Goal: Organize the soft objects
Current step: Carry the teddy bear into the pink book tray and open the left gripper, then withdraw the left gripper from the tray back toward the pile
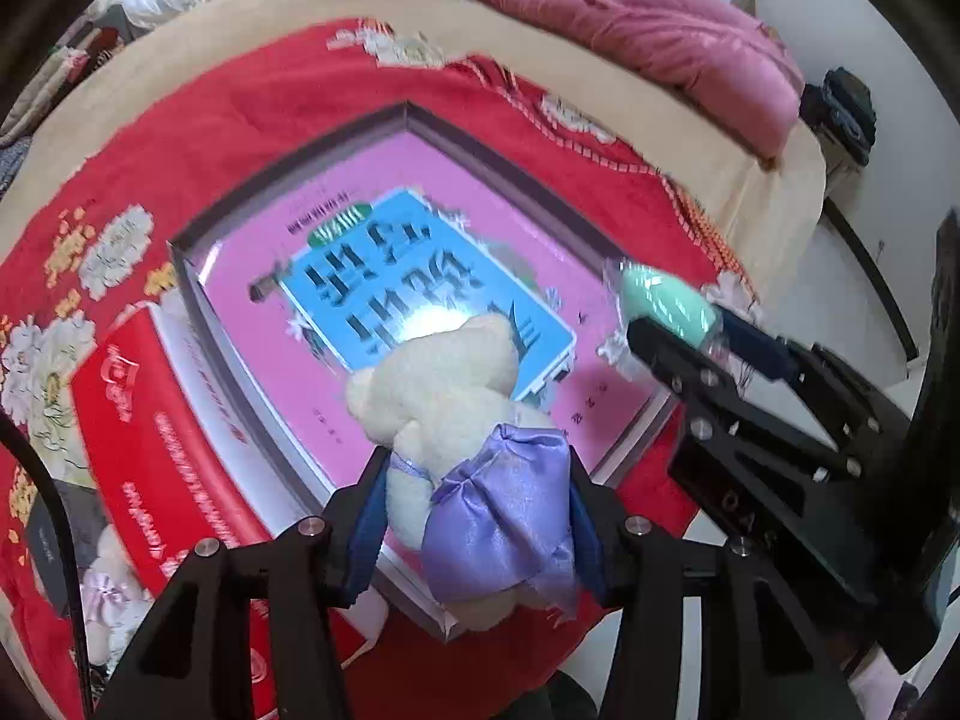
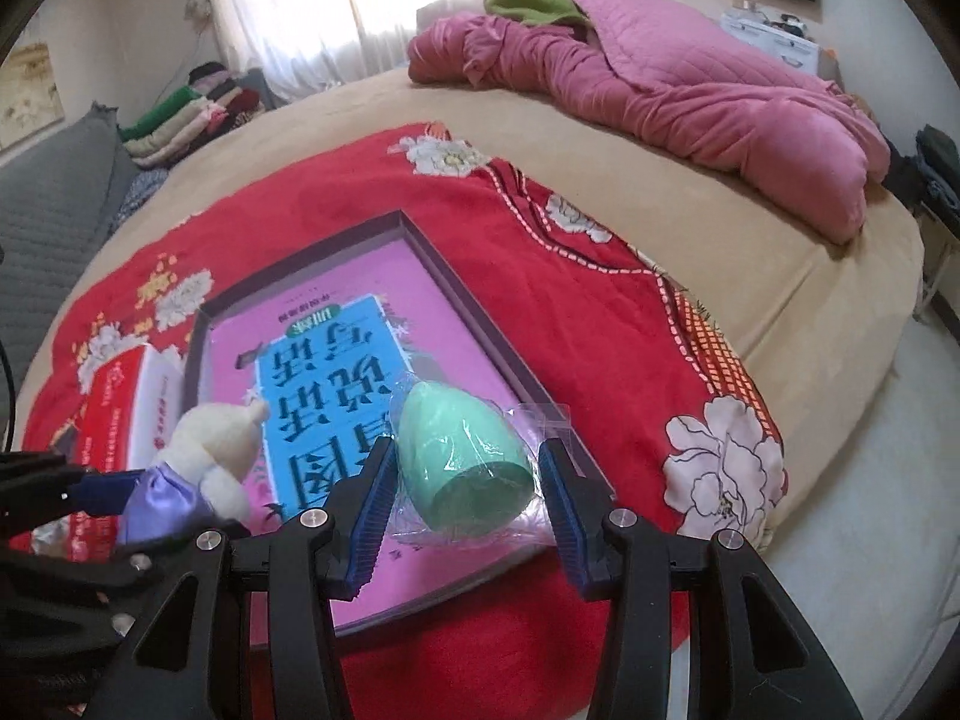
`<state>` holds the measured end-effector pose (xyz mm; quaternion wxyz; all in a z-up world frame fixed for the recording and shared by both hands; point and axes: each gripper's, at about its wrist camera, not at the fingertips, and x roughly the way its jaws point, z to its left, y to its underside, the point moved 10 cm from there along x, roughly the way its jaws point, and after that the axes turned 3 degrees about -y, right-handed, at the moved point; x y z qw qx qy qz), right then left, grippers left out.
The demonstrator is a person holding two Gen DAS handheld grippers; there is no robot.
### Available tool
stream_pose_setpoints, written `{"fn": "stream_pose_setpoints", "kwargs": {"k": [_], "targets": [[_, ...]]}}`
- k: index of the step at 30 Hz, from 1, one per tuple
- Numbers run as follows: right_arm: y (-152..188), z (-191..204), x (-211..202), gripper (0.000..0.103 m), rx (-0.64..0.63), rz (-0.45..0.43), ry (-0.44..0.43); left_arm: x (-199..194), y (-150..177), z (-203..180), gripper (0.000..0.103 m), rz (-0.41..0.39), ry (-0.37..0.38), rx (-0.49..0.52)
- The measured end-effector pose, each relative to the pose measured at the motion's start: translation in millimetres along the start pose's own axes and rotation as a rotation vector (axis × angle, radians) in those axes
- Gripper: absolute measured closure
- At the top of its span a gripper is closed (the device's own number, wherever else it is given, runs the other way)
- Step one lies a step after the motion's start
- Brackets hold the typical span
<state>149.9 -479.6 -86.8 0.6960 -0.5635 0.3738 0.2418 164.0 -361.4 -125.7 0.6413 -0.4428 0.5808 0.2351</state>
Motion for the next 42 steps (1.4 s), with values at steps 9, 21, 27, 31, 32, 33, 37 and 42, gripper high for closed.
{"fn": "stream_pose_setpoints", "kwargs": {"k": [9, 21, 27, 31, 32, 33, 37, 42], "targets": [[5.1, -5.6, 20.3, 0.052, -0.02, 0.036, 0.031, 25.9, 11.7, 0.4, 0.049, 0.069, -0.055, 0.042], [7.3, -12.7, 7.9, 0.047, 0.024, 0.028, 0.025, 31.6, 13.0, -2.4, 0.047, 0.076, -0.058, 0.066], [6.1, -16.2, -5.4, 0.045, 0.046, 0.01, 0.031, 27.6, 12.3, -5.6, 0.038, 0.063, -0.013, 0.062], [2.4, -21.3, -21.6, 0.045, 0.084, -0.022, 0.028, 25.6, 9.9, -3.2, 0.037, 0.052, -0.018, 0.054], [1.3, -22.8, -24.8, 0.045, 0.09, -0.029, 0.031, 24.7, 8.8, -3.1, 0.036, 0.046, -0.021, 0.056], [-0.2, -24.4, -28.8, 0.045, 0.097, -0.038, 0.029, 23.3, 7.2, -2.9, 0.035, 0.038, -0.019, 0.057], [-5.3, -29.4, -40.5, 0.045, 0.125, -0.061, 0.026, 13.1, -0.1, -1.4, 0.032, 0.0, 0.001, 0.035], [-9.6, -31.5, -51.2, 0.045, 0.153, -0.085, 0.018, -0.1, -9.7, 4.4, 0.028, -0.028, 0.062, -0.023]]}}
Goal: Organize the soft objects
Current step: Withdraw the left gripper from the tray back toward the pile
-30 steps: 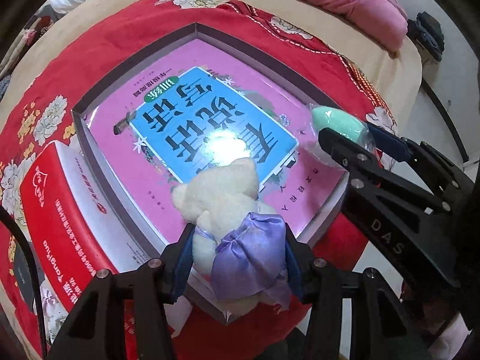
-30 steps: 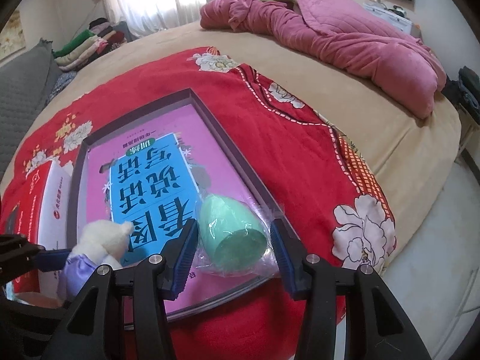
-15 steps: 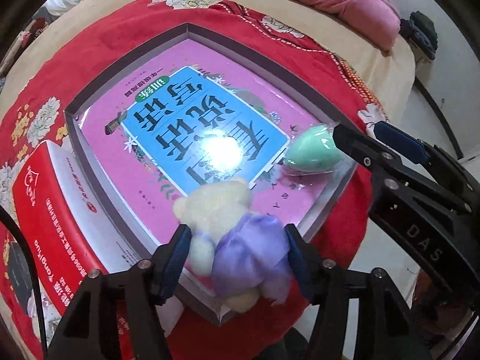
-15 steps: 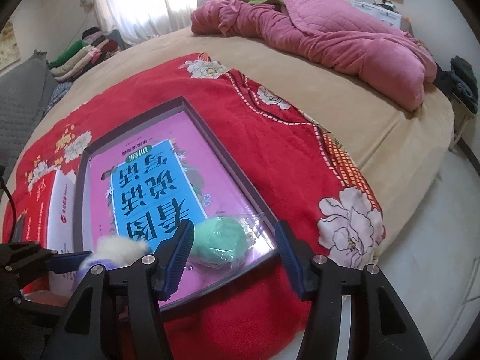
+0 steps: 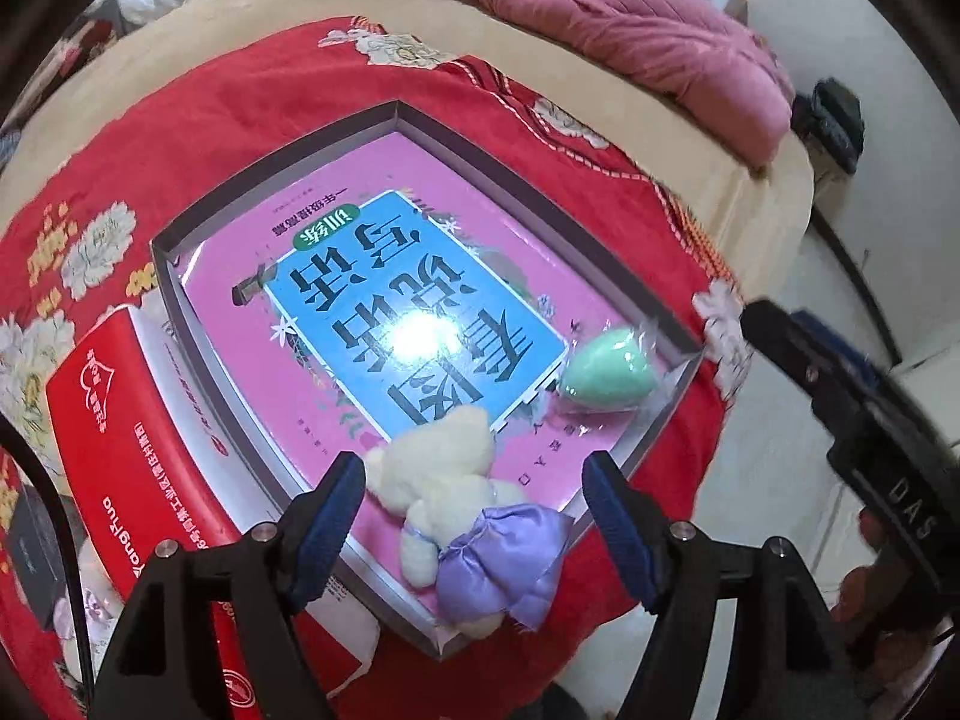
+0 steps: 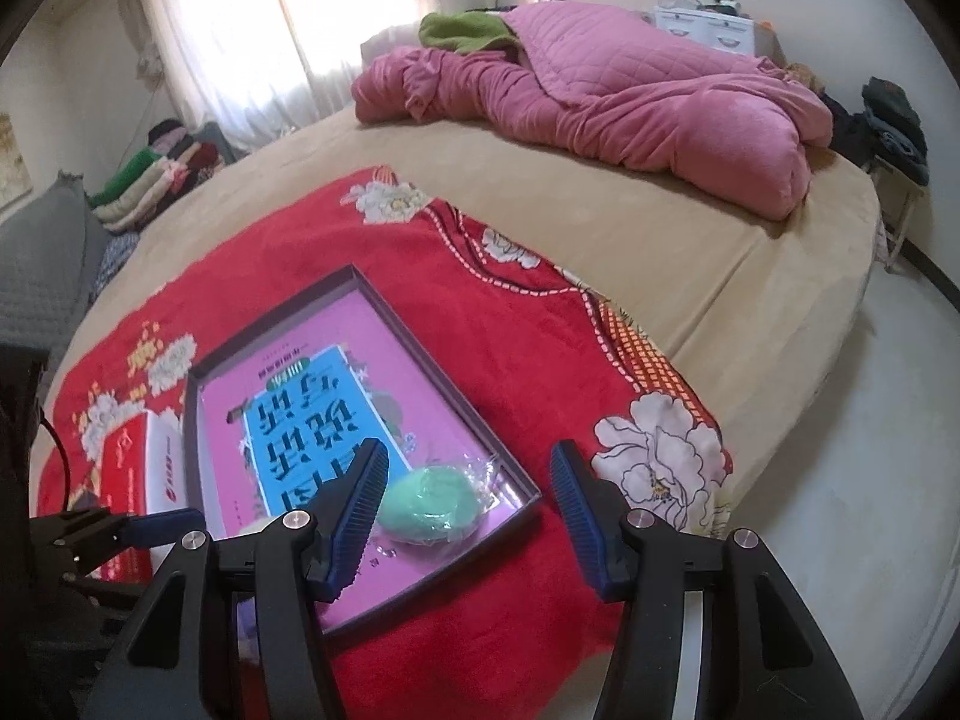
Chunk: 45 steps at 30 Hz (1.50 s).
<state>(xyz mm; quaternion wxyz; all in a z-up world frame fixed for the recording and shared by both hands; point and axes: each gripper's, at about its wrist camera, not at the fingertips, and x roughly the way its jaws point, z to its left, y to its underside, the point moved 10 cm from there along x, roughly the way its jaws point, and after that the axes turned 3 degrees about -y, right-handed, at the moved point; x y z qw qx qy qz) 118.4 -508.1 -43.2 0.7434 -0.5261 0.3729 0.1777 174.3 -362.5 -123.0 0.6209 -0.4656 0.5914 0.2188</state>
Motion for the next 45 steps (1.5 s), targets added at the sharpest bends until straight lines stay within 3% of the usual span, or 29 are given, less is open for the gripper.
{"fn": "stream_pose_setpoints", "kwargs": {"k": [7, 15, 18, 20, 32, 38, 45], "targets": [[0.7, 1.9, -8.3, 0.044, 0.012, -0.008, -0.008, -24.2, -5.6, 16.6, 0.028, -0.067, -0.021, -0.031], [5.4, 12.6, -24.0, 0.044, -0.002, -0.015, -0.027, -62.1, 12.6, 27.0, 0.028, -0.137, -0.066, -0.003], [4.5, 24.9, -34.6, 0.044, -0.022, -0.028, -0.044, -82.3, 21.5, 32.5, 0.028, -0.176, -0.059, -0.022], [3.1, 35.2, -41.9, 0.028, -0.048, -0.037, -0.044, -95.2, 25.9, 38.1, 0.028, -0.203, -0.067, -0.035], [12.3, 99.6, -71.3, 0.028, -0.166, -0.051, -0.063, -139.8, 79.6, 88.1, 0.028, -0.252, -0.12, -0.148], [21.3, 146.9, -76.9, 0.028, -0.214, -0.035, -0.136, -160.7, 109.0, 128.9, 0.028, -0.267, -0.141, -0.224], [33.9, 195.5, -84.1, 0.028, -0.288, -0.024, -0.187, -192.5, 147.4, 214.4, 0.028, -0.298, -0.227, -0.379]]}}
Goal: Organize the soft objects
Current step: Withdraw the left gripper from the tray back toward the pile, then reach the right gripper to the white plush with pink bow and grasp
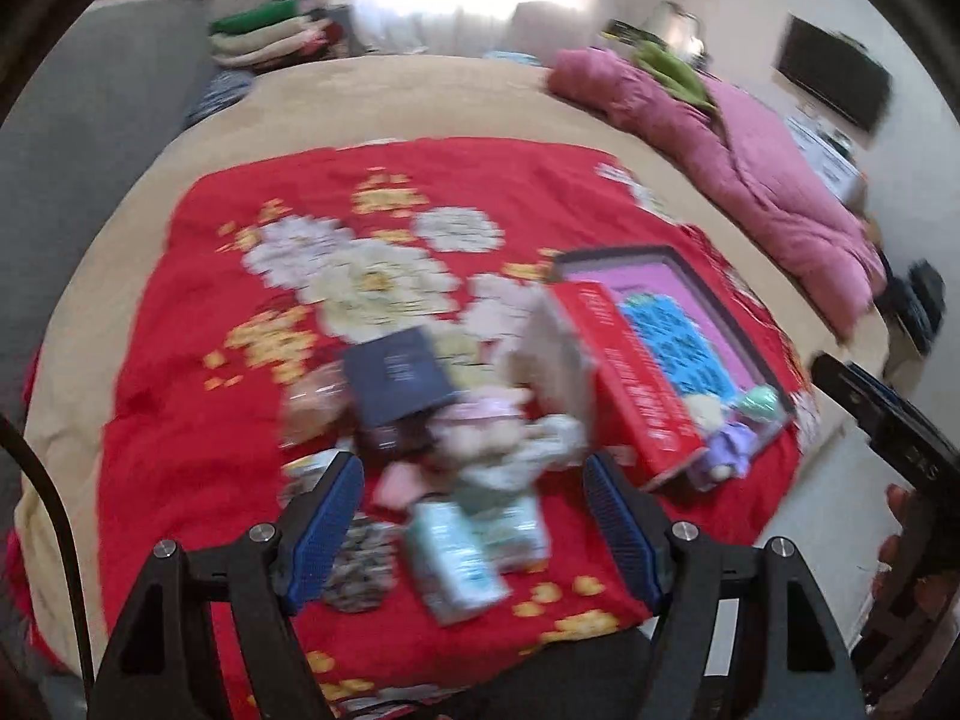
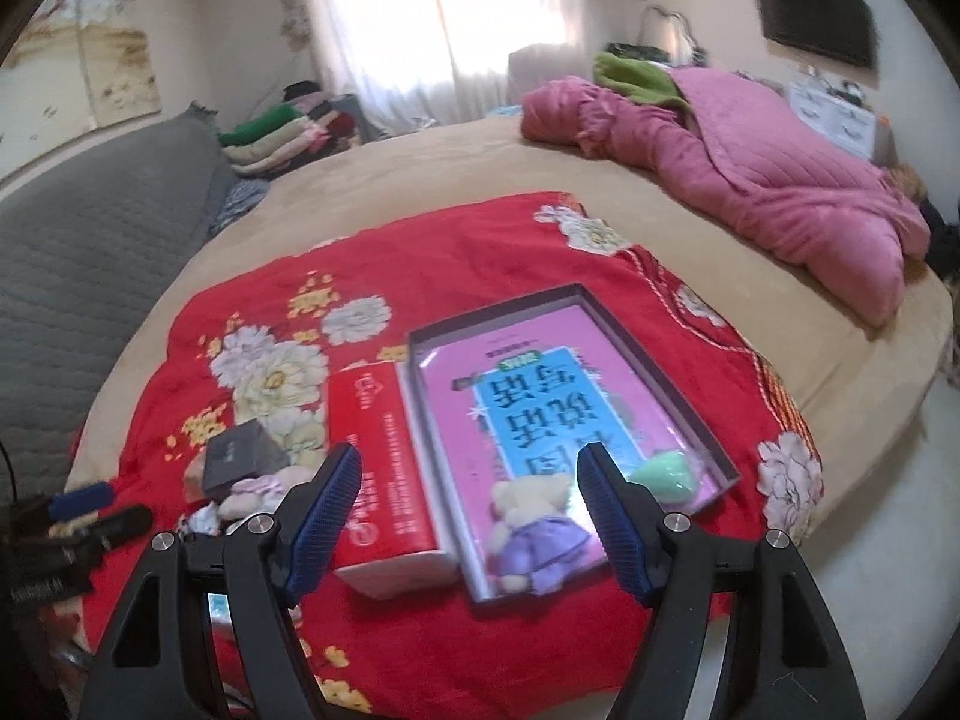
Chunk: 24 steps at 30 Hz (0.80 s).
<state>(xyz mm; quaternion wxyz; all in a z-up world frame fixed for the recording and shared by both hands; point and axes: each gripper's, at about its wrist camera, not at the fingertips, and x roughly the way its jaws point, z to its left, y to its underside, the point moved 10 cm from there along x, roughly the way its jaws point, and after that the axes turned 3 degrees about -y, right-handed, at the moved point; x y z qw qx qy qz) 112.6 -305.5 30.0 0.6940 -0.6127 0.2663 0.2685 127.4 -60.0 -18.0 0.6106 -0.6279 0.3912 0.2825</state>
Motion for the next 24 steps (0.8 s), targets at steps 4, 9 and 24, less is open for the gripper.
{"fn": "stream_pose_setpoints", "kwargs": {"k": [4, 9, 24], "targets": [[2.2, 24.0, 1.0, 0.028, -0.05, 0.005, -0.025, -4.3, 2.9, 45.6, 0.028, -0.012, -0.043, -0.079], [8.3, 55.3, 7.7, 0.028, -0.14, 0.019, -0.043, -1.0, 17.2, 87.3, 0.028, 0.0, -0.083, -0.129], [48.5, 137.2, 58.0, 0.028, -0.357, 0.113, -0.113, 28.8, 42.7, 114.5, 0.028, 0.025, -0.037, -0.177]]}}
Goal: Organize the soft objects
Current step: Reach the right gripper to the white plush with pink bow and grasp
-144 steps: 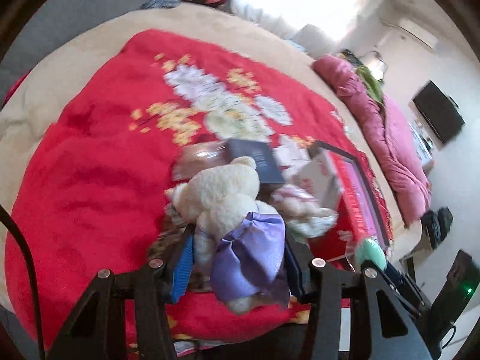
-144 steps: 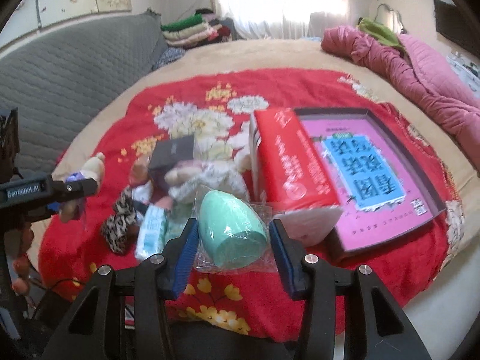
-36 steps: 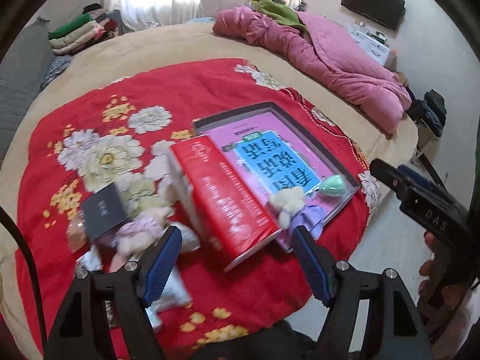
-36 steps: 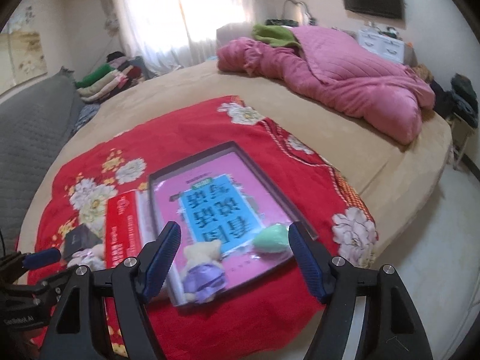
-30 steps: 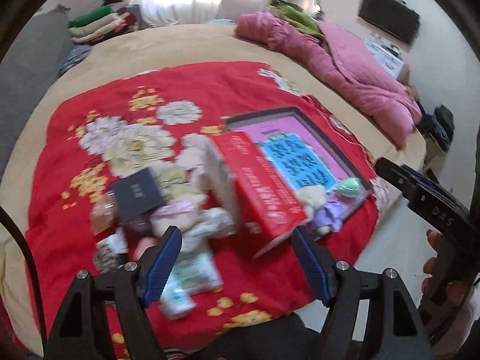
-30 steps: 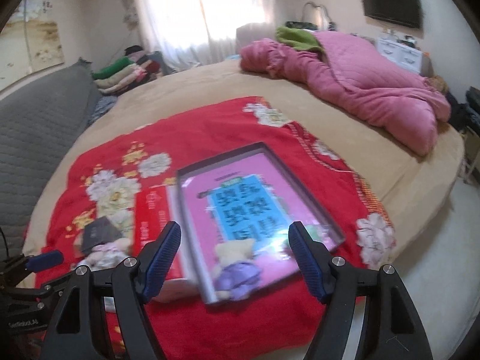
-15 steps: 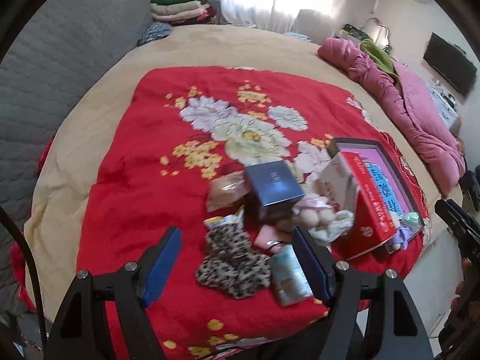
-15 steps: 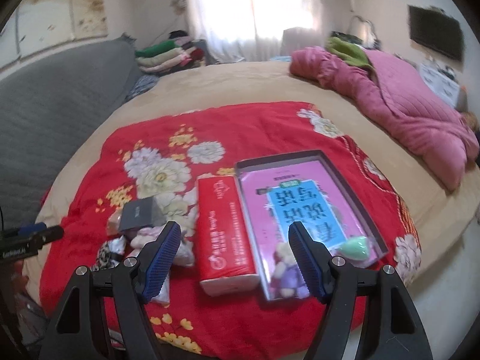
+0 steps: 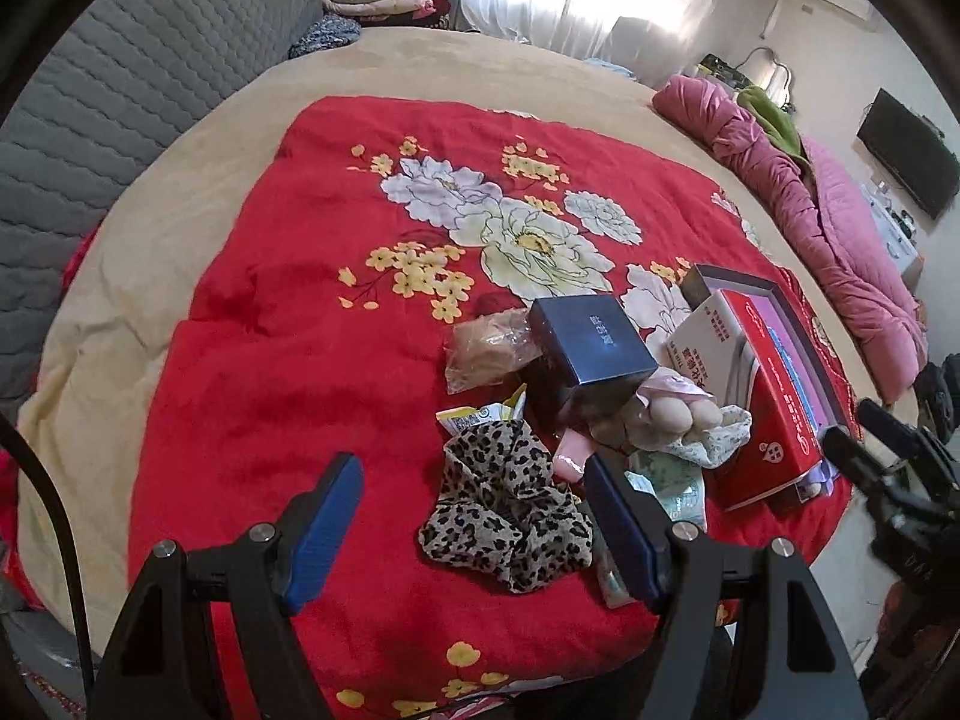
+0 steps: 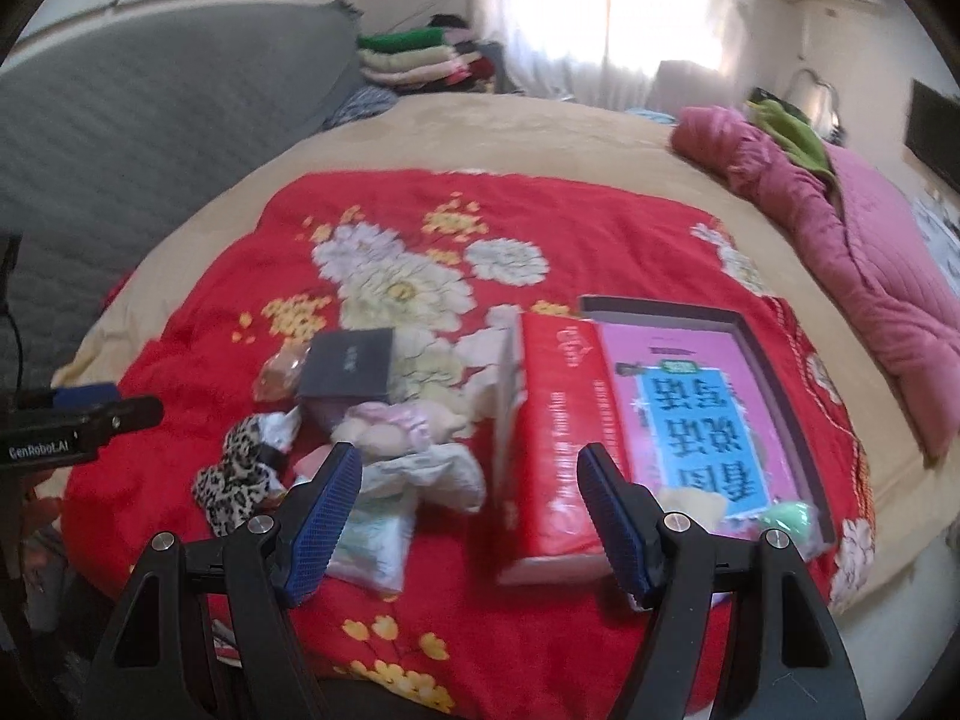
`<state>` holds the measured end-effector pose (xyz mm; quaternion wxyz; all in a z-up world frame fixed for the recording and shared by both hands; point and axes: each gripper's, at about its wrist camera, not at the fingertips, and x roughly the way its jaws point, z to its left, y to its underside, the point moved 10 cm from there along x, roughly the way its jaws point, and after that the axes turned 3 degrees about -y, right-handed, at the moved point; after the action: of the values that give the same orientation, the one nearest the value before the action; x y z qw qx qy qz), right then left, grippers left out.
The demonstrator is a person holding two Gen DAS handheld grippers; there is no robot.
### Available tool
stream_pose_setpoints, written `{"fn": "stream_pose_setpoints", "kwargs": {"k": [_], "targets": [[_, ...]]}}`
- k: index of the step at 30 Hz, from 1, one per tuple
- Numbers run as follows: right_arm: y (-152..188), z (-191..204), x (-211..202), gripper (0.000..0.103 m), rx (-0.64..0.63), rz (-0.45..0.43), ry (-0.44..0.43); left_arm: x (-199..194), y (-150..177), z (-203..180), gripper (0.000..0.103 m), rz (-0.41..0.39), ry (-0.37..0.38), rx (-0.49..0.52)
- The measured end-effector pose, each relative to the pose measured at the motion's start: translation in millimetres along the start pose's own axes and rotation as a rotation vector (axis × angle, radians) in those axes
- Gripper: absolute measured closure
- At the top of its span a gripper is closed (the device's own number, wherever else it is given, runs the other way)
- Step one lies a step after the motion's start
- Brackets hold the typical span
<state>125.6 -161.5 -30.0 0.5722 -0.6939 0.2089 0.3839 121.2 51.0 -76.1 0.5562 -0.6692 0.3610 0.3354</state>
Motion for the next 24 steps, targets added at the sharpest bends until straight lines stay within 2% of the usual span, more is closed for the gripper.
{"fn": "stream_pose_setpoints", "kwargs": {"k": [6, 12, 16, 19, 21, 23, 24], "targets": [[-10.4, 24.7, 35.8, 0.028, -0.064, 0.037, 0.016, 19.4, 3.3, 5.0, 0.028, 0.015, -0.003, -0.004], [-15.4, 53.9, 89.6, 0.028, -0.127, 0.138, 0.036, 38.1, -1.5, 6.3, 0.028, 0.035, 0.036, -0.026], [-4.0, 56.7, 116.2, 0.028, -0.153, 0.214, 0.075, 50.8, -9.0, 3.7, 0.028, 0.046, 0.053, -0.026], [1.0, 51.6, 124.1, 0.028, -0.157, 0.222, 0.096, 61.5, -19.3, 1.4, 0.028, 0.048, 0.051, -0.016], [2.2, 48.2, 127.5, 0.033, -0.136, 0.226, 0.073, 72.1, -27.5, -0.3, 0.028, 0.052, 0.066, -0.025], [4.7, 42.3, 131.7, 0.05, -0.118, 0.241, 0.067, 83.5, -32.6, -1.8, 0.028, 0.065, 0.077, -0.021], [5.7, 40.4, 133.4, 0.053, -0.11, 0.246, 0.058, 91.1, -34.9, -2.2, 0.028, 0.076, 0.07, -0.016]]}}
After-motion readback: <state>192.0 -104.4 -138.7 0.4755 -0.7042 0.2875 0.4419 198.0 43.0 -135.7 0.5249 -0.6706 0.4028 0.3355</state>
